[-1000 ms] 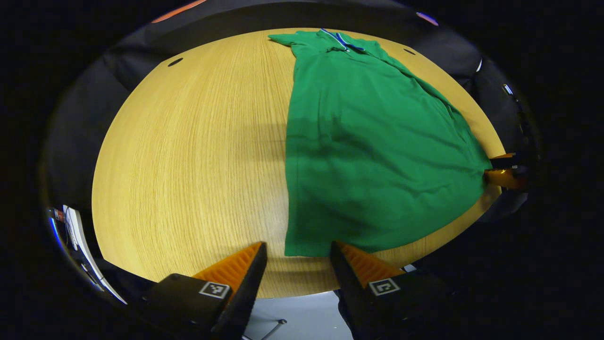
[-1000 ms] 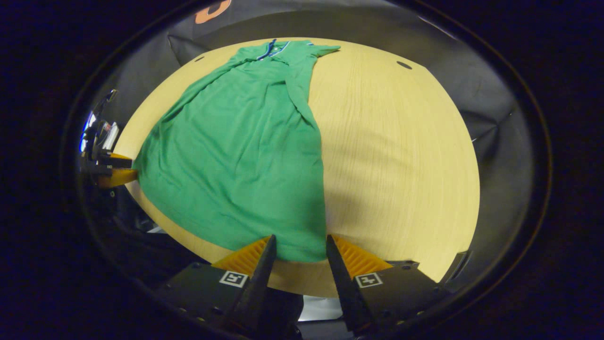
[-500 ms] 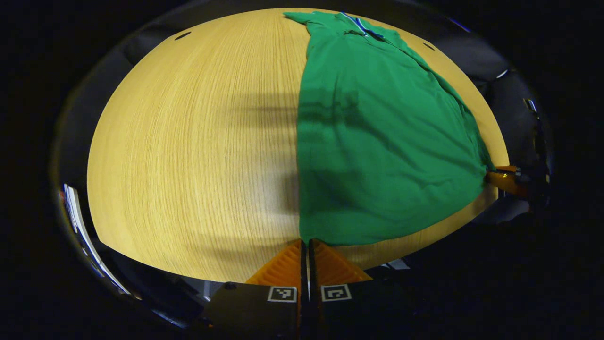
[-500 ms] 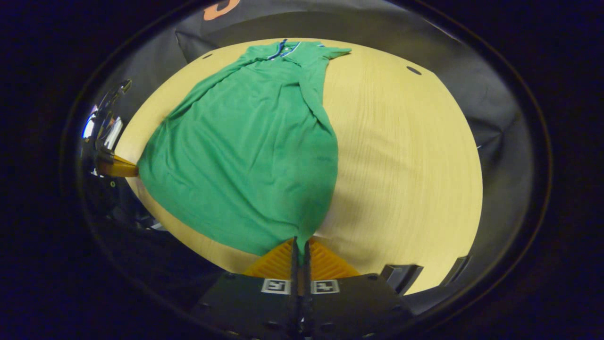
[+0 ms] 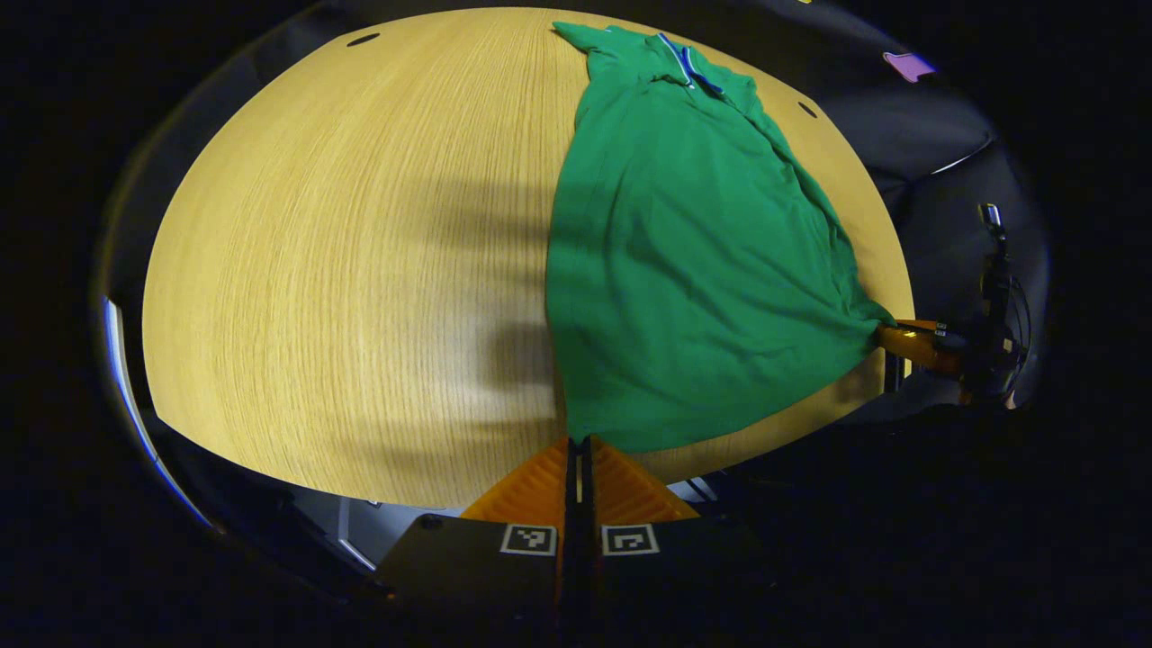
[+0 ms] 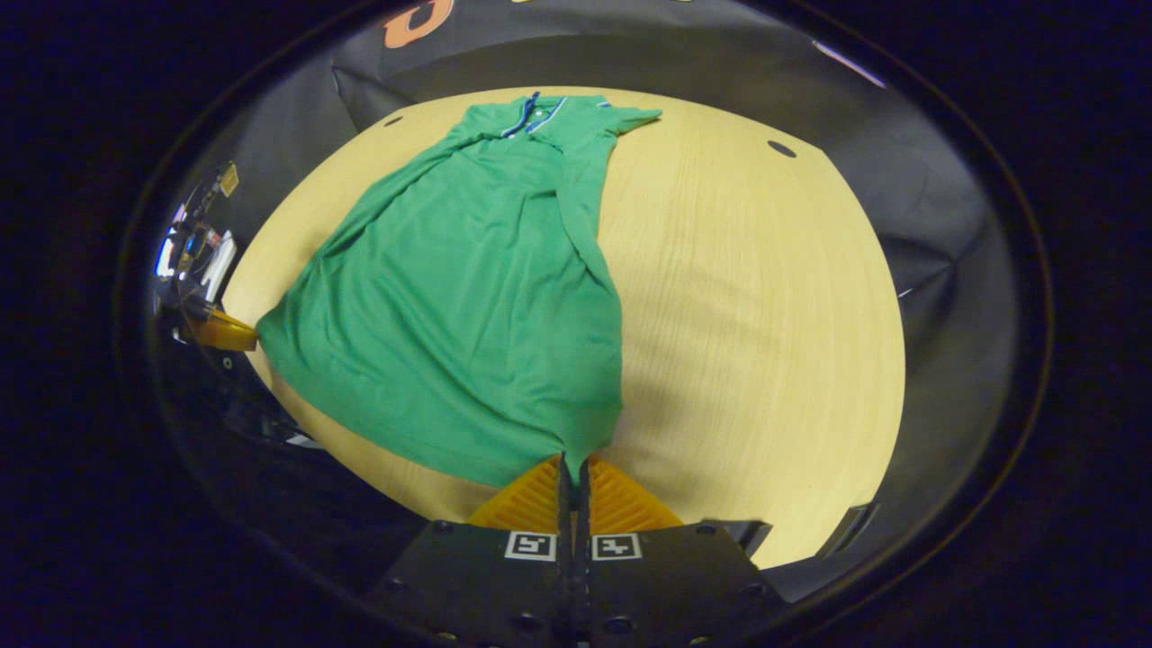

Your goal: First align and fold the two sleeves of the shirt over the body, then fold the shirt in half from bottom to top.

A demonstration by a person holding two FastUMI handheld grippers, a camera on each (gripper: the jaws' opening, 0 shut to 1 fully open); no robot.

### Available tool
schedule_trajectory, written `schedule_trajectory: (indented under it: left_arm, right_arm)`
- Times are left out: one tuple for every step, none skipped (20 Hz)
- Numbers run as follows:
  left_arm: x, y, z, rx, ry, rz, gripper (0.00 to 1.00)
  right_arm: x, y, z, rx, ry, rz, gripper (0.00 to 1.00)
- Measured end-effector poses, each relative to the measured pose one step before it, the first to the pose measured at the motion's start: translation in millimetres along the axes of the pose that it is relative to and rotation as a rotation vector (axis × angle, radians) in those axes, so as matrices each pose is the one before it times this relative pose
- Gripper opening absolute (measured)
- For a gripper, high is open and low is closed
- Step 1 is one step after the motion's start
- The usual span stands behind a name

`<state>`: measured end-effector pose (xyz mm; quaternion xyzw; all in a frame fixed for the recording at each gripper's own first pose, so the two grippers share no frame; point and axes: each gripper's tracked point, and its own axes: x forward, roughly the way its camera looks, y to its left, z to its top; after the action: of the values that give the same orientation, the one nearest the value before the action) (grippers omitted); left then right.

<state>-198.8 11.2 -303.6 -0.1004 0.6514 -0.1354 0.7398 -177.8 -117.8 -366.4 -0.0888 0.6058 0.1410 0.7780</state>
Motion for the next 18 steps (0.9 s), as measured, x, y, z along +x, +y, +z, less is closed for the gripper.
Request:
schedule_trajectory:
  left_arm:
    - [-7.08, -0.26, 11.52, 0.01439, -0.01838, -0.00474, 0.06]
    - [-6.69, -1.02, 12.79, 0.00982, -0.01906, -0.00851, 0.06]
    - [-6.92, -1.88, 14.69, 0.00422, -0.02171, -0.01251, 0.06]
    - [-8.95, -1.69, 24.62, 0.00481, -0.04199, -0.01246, 0.06]
    - [-9.58, -0.83, 30.56, 0.02465, -0.04564, -0.00743, 0.06]
    - [-5.6, 0.14, 19.18, 0.01661, -0.02393, -0.00127, 0.06]
    - [-5.46, -0.26, 19.18, 0.01011, -0.02286, -0.00342, 0.06]
    - [25.53, -6.66, -52.75, 0.00664, -0.03984, -0.01597, 0.06]
    - [-13.41, -5.43, 53.8, 0.00073, -0.02103, -0.01248, 0.06]
    - [-10.91, -6.5, 29.37, -0.00838, -0.00765, -0.01593, 0.05]
    - [-2.26, 0.75, 13.52, -0.00608, -0.02371, -0.00096, 0.06]
    - [1.81, -1.85, 10.44, 0.00172, -0.02202, -0.00482, 0.06]
    - [0.7, -2.11, 10.47, 0.00307, -0.02299, -0.00074, 0.06]
    - [0.16, -1.36, 10.53, 0.00309, -0.02162, -0.00196, 0.06]
    - [0.08, -3.01, 8.6, 0.00142, -0.02217, -0.00393, 0.06]
    - [-0.47, -6.13, 18.76, 0.00115, -0.04379, -0.01464, 0.06]
    - [0.39, -1.91, 8.79, 0.00445, -0.01737, -0.00213, 0.05]
    - [0.41, -1.31, 9.03, 0.00376, -0.01683, -0.00027, 0.06]
  right_arm:
    - [-2.28, -1.37, 4.72, -0.00351, -0.00927, 0.00157, 0.0]
    - [-1.87, -1.24, 5.96, -0.00437, -0.01231, -0.0007, 0.0]
    - [-1.76, -1.67, 5.41, -0.00476, -0.01167, -0.001, 0.0]
    - [-1.5, -2.06, 6.01, 0.00202, -0.01102, 0.00011, 0.0]
    - [-2.88, -3.22, 10.86, 0.00851, -0.02367, -0.00265, 0.0]
    - [-2.66, -1.47, 6.72, 0.00544, -0.01742, 0.00006, 0.0]
    - [-2.72, -1.78, 9.43, 0.00787, -0.02275, 0.00102, 0.0]
    - [-5.54, -1.91, 13.23, 0.00668, -0.03179, 0.00453, 0.0]
    - [-3.38, -0.91, 8.84, 0.00491, -0.0191, 0.00367, 0.0]
    - [-3.41, -2.28, 8.69, 0.00351, -0.02032, -0.00033, 0.0]
    - [-3.98, -1.8, 11.69, 0.00786, -0.0277, 0.00088, 0.0]
    - [-1.98, -0.33, 8.61, 0.00708, -0.01773, 0.00184, 0.0]
    - [-0.93, -1.19, 5.71, 0.00619, -0.01411, 0.00068, 0.0]
    - [-1.06, -0.67, 6.35, 0.00587, -0.01354, 0.0, 0.0]
    - [-1.37, -0.21, 5.03, 0.0039, -0.01436, 0.00058, 0.0]
    - [-2.64, 0.36, 13.24, 0.00977, -0.02946, 0.00482, 0.0]
    - [-1.64, -0.38, 6.89, 0.0055, -0.01497, 0.00257, 0.0]
    - [-1.34, 0.57, 7.66, 0.00575, -0.01518, 0.0055, 0.0]
